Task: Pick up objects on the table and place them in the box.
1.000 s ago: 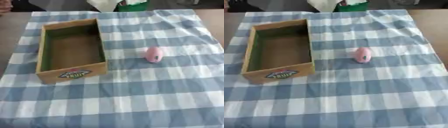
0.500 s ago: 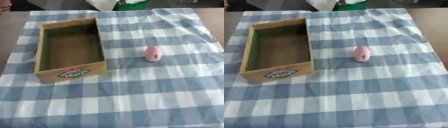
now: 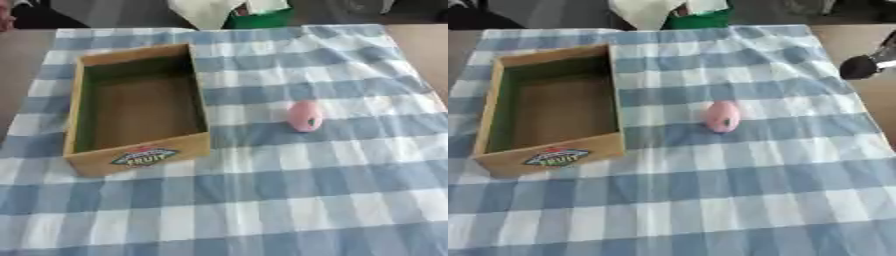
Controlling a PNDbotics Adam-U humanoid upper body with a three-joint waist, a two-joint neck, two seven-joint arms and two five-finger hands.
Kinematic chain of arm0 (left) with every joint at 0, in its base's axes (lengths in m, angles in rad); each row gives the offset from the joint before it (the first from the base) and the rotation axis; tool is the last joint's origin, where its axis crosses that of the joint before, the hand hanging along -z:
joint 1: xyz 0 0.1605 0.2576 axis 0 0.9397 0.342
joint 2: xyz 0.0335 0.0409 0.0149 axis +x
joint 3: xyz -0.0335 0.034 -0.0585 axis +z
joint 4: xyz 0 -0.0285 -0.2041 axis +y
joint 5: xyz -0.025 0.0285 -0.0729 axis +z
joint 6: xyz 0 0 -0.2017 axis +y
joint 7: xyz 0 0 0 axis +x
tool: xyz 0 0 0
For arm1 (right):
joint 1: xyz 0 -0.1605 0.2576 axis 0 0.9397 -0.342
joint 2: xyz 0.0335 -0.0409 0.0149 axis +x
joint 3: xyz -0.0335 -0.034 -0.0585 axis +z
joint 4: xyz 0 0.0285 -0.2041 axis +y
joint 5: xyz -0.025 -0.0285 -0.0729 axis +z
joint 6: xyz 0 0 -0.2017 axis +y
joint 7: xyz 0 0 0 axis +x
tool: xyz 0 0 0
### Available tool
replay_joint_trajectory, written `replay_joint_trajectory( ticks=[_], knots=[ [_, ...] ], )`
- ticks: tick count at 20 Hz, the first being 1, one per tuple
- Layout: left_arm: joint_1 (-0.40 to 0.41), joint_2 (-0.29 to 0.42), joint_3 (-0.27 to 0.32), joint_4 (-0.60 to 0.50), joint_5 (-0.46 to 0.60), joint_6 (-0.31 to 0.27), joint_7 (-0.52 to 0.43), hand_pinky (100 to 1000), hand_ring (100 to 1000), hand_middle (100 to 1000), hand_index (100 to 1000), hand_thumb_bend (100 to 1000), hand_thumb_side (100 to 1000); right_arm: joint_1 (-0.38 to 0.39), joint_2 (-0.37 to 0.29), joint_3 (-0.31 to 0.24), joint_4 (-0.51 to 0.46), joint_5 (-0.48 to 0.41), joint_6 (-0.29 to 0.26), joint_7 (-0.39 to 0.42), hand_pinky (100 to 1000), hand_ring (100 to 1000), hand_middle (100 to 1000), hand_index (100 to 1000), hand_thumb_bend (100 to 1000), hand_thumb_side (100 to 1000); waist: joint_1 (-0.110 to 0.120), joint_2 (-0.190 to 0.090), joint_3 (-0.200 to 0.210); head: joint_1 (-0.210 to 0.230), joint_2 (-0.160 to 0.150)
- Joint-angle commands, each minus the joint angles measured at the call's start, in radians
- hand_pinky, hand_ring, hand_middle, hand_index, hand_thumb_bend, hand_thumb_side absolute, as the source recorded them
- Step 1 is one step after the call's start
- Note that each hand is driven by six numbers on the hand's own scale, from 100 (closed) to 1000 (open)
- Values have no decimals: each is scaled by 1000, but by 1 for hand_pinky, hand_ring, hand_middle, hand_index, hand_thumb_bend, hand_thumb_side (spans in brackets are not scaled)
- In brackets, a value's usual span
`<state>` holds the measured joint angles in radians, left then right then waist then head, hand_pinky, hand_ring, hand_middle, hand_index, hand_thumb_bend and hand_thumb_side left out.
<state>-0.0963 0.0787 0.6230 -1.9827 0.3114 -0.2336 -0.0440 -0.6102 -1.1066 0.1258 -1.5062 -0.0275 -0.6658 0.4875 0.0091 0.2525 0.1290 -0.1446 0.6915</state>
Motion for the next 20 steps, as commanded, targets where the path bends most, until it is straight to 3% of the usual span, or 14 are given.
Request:
replay_joint_trajectory(
  ticks=[1,12,20],
  knots=[
    [1,15,-5,-17,-2,1,-7,517,386,578,826,187,565,-61,-10,32,46,29,-51,71,889,1000,869,969,713,803,-3,-16,3,-10,-18],
    [7,9,-10,-17,4,6,-16,519,385,578,826,189,563,-304,168,156,271,155,-79,196,895,1000,878,984,730,731,1,-16,12,-46,-24],
    [5,3,-13,-17,9,8,-23,520,384,578,826,188,562,-401,289,173,462,231,-125,280,929,1000,880,1000,743,615,3,-10,24,-60,-27]
  ],
)
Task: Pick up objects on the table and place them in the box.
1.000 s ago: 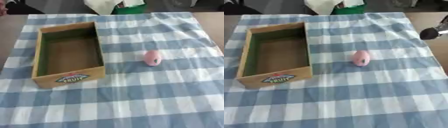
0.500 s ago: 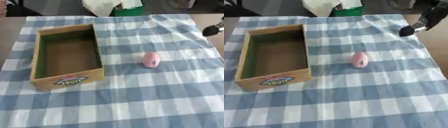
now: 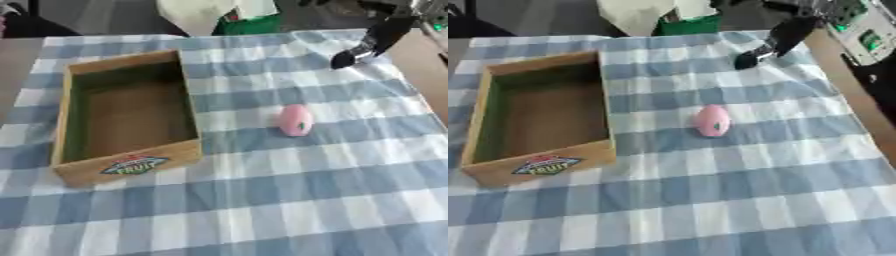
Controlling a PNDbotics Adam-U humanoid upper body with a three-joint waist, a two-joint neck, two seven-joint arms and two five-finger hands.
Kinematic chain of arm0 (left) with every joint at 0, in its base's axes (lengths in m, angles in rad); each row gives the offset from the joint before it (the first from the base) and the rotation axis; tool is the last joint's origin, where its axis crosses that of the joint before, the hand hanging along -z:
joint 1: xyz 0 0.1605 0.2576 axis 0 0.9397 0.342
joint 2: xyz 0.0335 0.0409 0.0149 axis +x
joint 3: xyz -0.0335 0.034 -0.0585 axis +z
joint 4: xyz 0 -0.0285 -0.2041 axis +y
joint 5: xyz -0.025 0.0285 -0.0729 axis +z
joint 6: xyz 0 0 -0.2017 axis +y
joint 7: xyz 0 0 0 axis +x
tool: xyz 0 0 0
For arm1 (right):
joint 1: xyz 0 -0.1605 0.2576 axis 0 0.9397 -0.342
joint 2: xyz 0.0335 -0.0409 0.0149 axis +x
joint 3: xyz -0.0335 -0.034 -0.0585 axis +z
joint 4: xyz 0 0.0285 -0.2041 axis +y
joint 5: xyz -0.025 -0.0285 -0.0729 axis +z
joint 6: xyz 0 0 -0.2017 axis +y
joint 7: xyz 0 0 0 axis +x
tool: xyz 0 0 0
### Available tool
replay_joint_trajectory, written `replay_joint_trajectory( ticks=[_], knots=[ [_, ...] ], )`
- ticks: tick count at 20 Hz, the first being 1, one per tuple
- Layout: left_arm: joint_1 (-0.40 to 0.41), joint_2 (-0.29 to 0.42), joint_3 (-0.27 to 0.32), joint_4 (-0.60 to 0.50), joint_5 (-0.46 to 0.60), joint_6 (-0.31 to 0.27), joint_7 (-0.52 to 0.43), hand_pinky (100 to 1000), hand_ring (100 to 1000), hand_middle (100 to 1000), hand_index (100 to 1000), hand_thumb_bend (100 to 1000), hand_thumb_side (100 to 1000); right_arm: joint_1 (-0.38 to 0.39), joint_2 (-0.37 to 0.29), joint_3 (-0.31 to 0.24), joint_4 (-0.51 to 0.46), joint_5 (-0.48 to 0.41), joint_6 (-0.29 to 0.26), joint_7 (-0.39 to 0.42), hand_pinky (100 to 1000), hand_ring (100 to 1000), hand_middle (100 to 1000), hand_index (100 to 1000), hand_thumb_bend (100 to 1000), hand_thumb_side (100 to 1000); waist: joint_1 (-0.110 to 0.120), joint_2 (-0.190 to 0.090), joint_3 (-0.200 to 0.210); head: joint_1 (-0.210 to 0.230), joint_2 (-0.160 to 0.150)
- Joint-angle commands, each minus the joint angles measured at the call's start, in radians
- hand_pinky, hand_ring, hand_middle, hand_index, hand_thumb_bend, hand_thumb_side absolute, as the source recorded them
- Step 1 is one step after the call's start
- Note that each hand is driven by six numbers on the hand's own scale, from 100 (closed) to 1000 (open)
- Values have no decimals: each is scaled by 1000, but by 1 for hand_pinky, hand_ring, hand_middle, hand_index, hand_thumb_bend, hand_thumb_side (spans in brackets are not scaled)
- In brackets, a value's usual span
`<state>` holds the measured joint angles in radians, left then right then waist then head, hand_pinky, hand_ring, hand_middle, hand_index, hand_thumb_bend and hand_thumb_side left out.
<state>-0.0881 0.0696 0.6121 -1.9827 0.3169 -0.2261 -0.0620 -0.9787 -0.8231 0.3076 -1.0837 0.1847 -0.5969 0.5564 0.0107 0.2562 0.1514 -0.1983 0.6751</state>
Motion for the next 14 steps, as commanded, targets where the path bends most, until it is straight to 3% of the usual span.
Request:
replay_joint_trajectory(
  ticks=[1,6,8,14],
  knots=[
    [-4,11,-2,-17,4,1,-6,520,384,578,826,188,562,-40,18,-8,59,24,-194,226,934,1000,878,1000,745,593,2,-14,3,-8,-11],
    [-6,9,-3,-17,5,3,-9,521,384,577,826,189,561,-61,56,-9,123,31,-176,315,967,1000,863,1000,767,428,1,-10,7,-9,-9],
    [-7,8,-3,-17,5,3,-10,521,384,577,826,189,561,-56,60,0,136,32,-152,342,982,1000,857,1000,798,300,1,-9,10,-10,-8],
    [-10,6,-3,-17,4,7,-14,523,383,578,827,191,560,-36,62,32,137,64,-73,351,996,1000,836,999,787,191,-1,-3,12,-10,-2]
  ],
)
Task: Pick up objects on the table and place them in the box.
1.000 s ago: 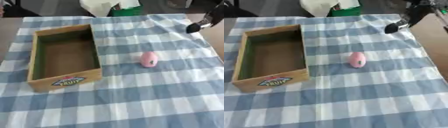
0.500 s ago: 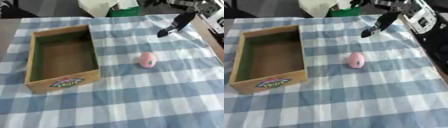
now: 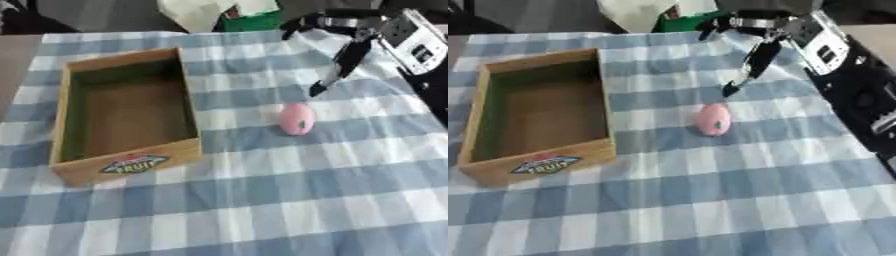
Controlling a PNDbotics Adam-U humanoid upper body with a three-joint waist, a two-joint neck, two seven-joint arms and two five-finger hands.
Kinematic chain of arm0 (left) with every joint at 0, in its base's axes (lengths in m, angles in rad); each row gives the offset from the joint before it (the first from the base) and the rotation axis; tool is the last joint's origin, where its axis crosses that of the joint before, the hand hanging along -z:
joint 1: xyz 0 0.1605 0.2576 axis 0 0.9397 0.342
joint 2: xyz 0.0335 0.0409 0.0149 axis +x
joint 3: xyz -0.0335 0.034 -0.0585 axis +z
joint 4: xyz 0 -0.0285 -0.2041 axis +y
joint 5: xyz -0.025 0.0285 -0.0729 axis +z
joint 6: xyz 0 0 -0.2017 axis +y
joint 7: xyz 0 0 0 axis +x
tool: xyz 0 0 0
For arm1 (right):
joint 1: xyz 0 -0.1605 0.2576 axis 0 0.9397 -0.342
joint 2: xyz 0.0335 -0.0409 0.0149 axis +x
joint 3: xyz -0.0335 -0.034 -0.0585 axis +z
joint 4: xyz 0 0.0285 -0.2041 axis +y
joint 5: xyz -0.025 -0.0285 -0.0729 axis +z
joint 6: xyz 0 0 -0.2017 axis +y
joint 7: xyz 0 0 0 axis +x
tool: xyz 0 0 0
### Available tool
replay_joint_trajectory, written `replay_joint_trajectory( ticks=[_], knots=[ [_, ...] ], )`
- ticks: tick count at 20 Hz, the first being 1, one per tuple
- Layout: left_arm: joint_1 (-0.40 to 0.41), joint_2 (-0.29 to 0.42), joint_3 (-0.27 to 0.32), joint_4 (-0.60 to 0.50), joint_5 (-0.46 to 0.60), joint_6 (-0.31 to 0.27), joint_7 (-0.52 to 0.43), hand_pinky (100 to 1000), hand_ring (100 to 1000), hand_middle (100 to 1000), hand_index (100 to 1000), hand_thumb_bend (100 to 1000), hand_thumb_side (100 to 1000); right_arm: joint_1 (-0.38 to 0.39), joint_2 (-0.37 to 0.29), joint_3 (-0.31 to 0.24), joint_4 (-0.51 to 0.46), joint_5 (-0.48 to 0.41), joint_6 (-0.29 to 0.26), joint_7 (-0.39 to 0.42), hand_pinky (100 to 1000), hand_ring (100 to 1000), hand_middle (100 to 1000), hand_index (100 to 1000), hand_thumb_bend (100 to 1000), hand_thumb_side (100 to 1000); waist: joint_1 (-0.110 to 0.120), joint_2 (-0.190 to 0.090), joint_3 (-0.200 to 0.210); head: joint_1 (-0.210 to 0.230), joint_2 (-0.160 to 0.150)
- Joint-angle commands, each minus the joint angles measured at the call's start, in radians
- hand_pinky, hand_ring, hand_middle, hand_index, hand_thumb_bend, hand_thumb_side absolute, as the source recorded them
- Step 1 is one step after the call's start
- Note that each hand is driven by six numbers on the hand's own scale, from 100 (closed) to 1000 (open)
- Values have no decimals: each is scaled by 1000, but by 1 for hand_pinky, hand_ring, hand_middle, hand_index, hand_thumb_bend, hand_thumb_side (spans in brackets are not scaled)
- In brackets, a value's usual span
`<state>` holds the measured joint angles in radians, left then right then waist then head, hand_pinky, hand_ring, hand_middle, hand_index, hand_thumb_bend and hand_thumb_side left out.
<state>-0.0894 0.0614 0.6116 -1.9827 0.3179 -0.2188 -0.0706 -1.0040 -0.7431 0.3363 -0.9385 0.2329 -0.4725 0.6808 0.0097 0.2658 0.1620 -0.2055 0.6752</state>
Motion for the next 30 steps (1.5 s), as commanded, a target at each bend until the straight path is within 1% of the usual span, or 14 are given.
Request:
replay_joint_trajectory(
  ticks=[1,9,11,12,13,14,15,16,20,24,30],
  knots=[
    [-9,14,-2,-17,3,0,-7,523,383,578,827,191,560,-5,-17,8,-11,17,-184,226,998,1000,835,997,782,185,0,-12,2,-4,0],
    [-12,11,-2,-17,4,3,-9,524,383,578,827,190,559,33,-24,53,-73,-30,-79,226,1000,1000,820,981,751,168,-1,-7,6,-5,11],
    [-13,11,-2,-17,3,3,-9,524,383,578,827,190,559,47,-27,57,-98,-42,-62,226,1000,1000,817,975,753,175,-2,-7,7,-5,13],
    [-14,11,-1,-17,3,4,-8,524,383,578,827,190,558,54,-28,57,-110,-48,-54,226,1000,1000,817,971,789,187,-2,-7,8,-5,13],
    [-14,10,-1,-17,4,4,-8,524,383,578,827,190,558,60,-29,56,-126,-53,-49,226,1000,1000,815,970,760,183,-3,-7,8,-4,11],
    [-15,10,-1,-17,4,5,-8,524,383,578,827,190,558,66,-30,54,-144,-55,-44,226,1000,1000,816,970,764,185,-3,-7,8,-3,10],
    [-15,10,-1,-17,3,5,-8,524,383,578,827,190,558,71,-32,52,-160,-52,-40,226,997,1000,820,972,768,152,-4,-7,7,-2,10],
    [-16,10,-1,-17,3,5,-8,524,383,578,827,189,558,76,-34,48,-174,-44,-36,226,995,1000,819,973,779,187,-4,-7,7,-1,8],
    [-16,9,0,-17,3,6,-7,525,382,578,827,189,557,95,-41,29,-206,8,-25,226,979,1000,823,989,786,189,-4,-7,7,4,0],
    [-16,8,0,-17,3,6,-8,526,382,578,828,190,557,106,-39,25,-213,42,-15,226,977,1000,825,987,783,185,-4,-5,6,-2,-10],
    [-15,4,0,-17,3,6,-10,527,381,578,828,191,557,108,-31,30,-212,65,-14,226,976,1000,826,983,779,184,-1,0,6,-14,-18]
  ],
)
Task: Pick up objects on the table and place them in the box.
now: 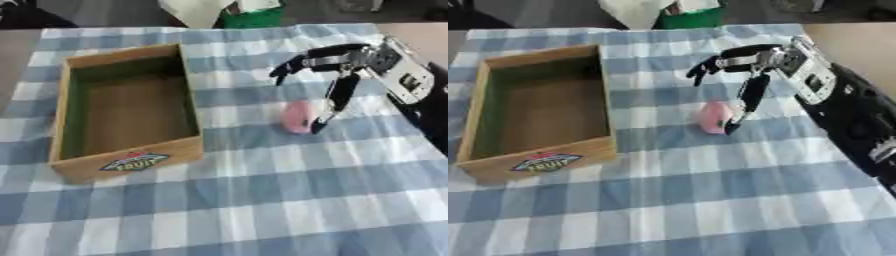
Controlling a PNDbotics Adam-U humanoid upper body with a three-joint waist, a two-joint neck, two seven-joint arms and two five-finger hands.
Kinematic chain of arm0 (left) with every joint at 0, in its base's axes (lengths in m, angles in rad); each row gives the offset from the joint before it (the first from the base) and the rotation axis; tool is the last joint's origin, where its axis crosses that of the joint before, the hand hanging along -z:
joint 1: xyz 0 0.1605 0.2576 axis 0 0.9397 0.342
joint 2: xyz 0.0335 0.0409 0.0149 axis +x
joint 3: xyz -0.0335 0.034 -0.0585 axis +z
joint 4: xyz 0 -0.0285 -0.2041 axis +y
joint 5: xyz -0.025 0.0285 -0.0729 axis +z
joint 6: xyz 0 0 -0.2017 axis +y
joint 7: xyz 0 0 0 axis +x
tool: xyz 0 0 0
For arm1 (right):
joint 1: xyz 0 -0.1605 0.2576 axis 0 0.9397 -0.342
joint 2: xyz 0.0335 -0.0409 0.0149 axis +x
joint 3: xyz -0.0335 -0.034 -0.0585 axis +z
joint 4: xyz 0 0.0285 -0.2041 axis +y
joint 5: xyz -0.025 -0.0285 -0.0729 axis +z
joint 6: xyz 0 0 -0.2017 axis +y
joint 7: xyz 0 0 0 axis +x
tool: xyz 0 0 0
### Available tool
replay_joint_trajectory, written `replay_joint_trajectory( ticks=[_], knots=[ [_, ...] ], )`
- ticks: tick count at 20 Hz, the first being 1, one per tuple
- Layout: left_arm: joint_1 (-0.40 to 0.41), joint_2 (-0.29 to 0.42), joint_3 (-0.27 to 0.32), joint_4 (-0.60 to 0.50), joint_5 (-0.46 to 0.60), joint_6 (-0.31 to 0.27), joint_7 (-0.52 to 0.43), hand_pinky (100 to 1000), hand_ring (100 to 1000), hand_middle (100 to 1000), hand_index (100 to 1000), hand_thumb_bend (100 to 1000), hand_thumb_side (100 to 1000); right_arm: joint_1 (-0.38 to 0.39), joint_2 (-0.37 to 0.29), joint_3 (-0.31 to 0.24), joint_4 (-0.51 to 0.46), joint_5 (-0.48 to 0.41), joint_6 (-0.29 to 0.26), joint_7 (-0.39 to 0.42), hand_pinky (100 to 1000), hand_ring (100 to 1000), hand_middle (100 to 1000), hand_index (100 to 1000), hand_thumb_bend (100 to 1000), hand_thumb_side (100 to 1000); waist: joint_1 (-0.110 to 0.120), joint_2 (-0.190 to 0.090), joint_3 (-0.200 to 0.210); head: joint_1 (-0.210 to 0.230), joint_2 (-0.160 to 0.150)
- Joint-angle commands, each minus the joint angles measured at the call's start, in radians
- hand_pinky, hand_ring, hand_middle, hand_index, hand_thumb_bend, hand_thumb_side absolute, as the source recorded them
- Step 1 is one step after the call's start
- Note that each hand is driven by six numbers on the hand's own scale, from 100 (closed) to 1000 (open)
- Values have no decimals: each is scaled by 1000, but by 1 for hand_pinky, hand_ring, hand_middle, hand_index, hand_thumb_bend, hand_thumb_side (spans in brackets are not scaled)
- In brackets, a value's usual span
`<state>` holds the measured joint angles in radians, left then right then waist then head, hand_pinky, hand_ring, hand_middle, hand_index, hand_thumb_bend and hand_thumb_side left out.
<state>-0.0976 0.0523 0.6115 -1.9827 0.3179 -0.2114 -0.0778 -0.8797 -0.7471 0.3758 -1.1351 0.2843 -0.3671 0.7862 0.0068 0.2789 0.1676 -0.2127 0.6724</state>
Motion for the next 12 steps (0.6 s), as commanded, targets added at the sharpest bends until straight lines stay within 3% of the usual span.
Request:
replay_joint_trajectory(
  ticks=[1,4,5,6,12],
  knots=[
    [-6,13,0,-17,3,-1,-4,527,381,578,828,191,556,-16,-26,-9,-14,18,-120,121,973,1000,825,976,776,182,2,-12,0,-9,-16],
    [-6,12,1,-17,2,-2,-4,527,381,578,828,191,556,-14,-26,-7,-13,32,-126,121,964,1000,803,939,763,202,2,-11,0,-11,-16],
    [-6,12,1,-17,2,-2,-4,528,381,578,828,192,557,-14,-27,-9,-17,35,-129,121,960,1000,781,919,728,284,2,-11,0,-11,-17],
    [-6,11,1,-17,2,-1,-4,528,381,578,827,192,556,-14,-27,-13,-23,35,-131,121,955,1000,760,897,721,310,2,-11,-1,-11,-17],
    [-6,9,1,-17,1,0,-6,529,380,578,828,192,556,-9,-29,-6,-57,34,-122,120,946,1000,725,860,714,306,1,-7,-1,-13,-15]
  ],
)
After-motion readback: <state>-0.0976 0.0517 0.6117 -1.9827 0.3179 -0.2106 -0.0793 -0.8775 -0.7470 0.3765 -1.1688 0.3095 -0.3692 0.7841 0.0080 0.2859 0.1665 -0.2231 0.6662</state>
